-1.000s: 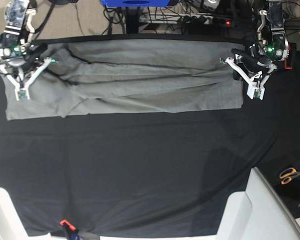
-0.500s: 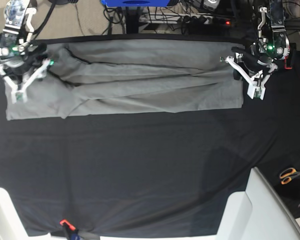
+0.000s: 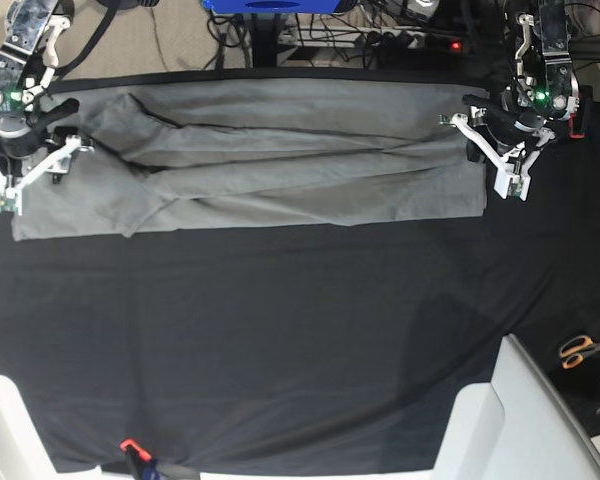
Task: Fold the T-shirt properly
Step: 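Lay the folded edge down and open both grippers, then press and smooth the folded strip with both grippers, then release the shirt and move the left gripper away from it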
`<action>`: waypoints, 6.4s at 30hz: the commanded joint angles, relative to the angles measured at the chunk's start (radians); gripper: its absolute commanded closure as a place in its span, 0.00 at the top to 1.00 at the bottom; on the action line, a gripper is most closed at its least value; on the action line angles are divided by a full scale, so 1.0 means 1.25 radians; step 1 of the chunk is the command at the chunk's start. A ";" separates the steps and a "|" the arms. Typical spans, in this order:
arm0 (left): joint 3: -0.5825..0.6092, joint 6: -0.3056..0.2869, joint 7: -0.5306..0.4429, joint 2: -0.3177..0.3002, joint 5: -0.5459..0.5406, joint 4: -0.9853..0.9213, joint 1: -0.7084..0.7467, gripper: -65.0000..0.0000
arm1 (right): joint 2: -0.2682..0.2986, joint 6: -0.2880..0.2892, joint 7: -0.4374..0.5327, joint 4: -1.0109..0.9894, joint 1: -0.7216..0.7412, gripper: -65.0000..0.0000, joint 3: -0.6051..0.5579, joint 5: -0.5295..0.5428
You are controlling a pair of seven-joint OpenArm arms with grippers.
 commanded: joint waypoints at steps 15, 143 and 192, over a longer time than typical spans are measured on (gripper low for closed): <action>-0.058 -0.002 -0.008 -0.019 -0.023 0.262 0.139 0.94 | 0.005 -0.001 0.014 0.011 0.007 0.52 0.000 0.003; 0.017 -0.062 -0.092 -0.039 0.091 -0.120 -0.073 0.00 | 0.013 -0.005 0.015 -0.182 0.047 0.00 -0.311 0.003; -0.092 -0.063 -0.086 -0.025 0.088 0.022 -0.025 0.00 | 0.146 -0.006 0.224 -0.344 0.204 0.00 0.024 0.004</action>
